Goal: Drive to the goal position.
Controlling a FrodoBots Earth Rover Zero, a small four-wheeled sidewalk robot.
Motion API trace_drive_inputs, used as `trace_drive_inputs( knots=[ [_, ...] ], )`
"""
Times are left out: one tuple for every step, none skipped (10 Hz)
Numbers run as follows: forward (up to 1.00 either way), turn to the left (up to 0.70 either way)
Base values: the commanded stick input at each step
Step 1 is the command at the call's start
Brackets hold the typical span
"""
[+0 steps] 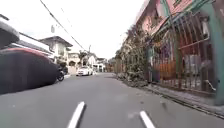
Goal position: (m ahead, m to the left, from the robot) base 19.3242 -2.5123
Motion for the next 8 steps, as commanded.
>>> trace_drive_inputs(
  knots=[
    [1.0, 0.0],
    [1.0, 0.0],
    [1.0, 0.0],
    [1.0, 0.0],
    [1.0, 0.0],
    [1.0, 0.0],
    [1.0, 0.0],
    [1.0, 0.0]
  ],
)
